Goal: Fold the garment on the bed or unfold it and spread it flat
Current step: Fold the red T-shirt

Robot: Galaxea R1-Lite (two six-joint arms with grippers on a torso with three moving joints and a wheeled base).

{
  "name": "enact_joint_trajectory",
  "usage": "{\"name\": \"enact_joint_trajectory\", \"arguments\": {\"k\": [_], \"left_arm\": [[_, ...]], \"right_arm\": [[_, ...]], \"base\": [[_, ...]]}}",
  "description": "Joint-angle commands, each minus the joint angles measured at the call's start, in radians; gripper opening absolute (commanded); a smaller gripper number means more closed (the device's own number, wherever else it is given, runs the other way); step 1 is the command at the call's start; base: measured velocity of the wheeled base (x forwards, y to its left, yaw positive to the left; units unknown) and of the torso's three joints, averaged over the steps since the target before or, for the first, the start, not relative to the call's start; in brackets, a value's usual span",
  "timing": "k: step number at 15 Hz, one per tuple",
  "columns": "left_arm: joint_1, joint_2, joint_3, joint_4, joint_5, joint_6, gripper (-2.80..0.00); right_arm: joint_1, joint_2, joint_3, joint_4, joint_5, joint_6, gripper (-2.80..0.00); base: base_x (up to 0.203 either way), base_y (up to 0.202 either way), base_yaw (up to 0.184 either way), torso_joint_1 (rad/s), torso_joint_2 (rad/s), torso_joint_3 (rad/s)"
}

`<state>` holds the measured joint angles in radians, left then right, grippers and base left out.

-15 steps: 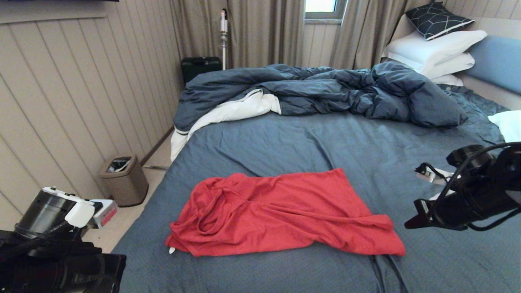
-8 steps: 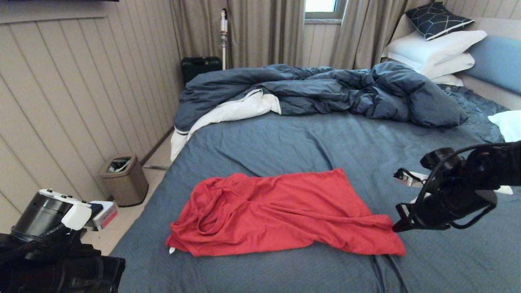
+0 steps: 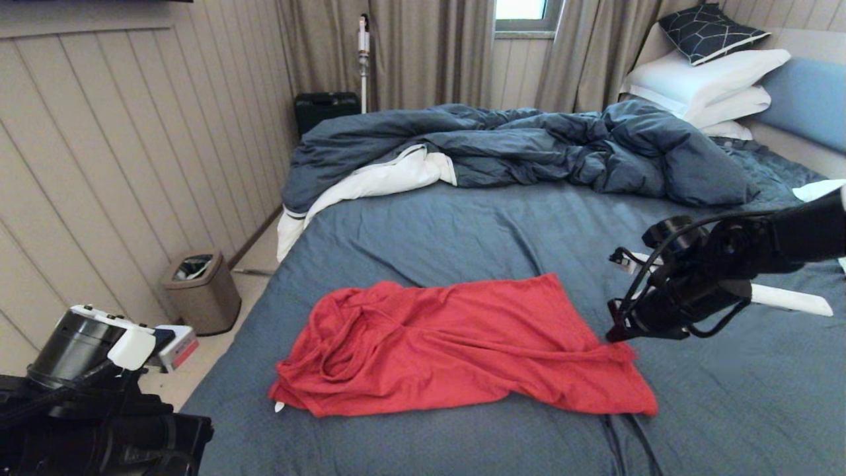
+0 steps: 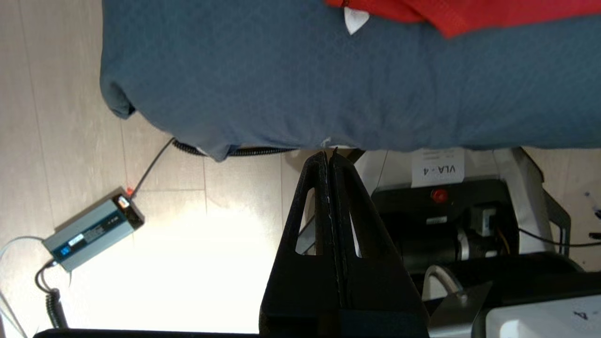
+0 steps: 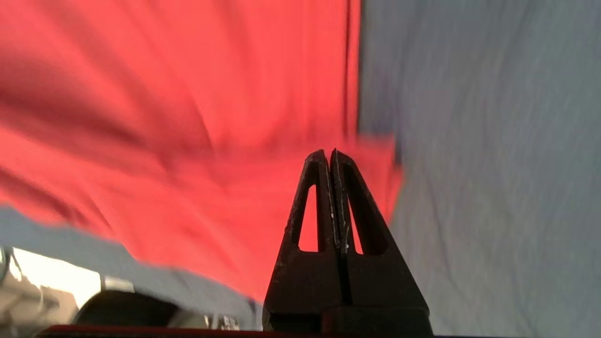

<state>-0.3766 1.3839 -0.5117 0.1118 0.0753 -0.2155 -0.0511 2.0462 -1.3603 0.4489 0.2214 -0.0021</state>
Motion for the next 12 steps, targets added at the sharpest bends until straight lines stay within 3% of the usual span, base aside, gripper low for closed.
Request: {"name": "enact_joint_trajectory", "arguments": {"k": [1, 3, 6, 12], "left_arm": [[0.001, 0.020, -0.001, -0.008, 0.000, -0.002, -2.80], [-0.001, 0.034, -0.001, -0.024, 0.001, -0.002, -2.80], [-0.001, 0.038, -0.012, -0.026, 0.000, 0.001, -2.80], [-0.001, 0.044, -0.030, -0.024, 0.001, 0.004, -2.80]], "right_arm": [[0.014, 0.041, -0.060, 0.003, -0.003, 0.014, -2.80], [0.030, 0.068, -0.120, 0.004, -0.011, 0.062, -2.80], [0.029, -0.005, -0.086, 0.013, -0.010, 0.076, -2.80], [0.025, -0.329, 0.331, 0.023, -0.007, 0.032, -2.80]], "base": [[0.000, 0.000, 0.000, 0.000, 0.00, 0.000], [0.000, 0.000, 0.000, 0.000, 0.00, 0.000], [0.000, 0.000, 0.000, 0.000, 0.00, 0.000], [0.000, 0.000, 0.000, 0.000, 0.00, 0.000]]}}
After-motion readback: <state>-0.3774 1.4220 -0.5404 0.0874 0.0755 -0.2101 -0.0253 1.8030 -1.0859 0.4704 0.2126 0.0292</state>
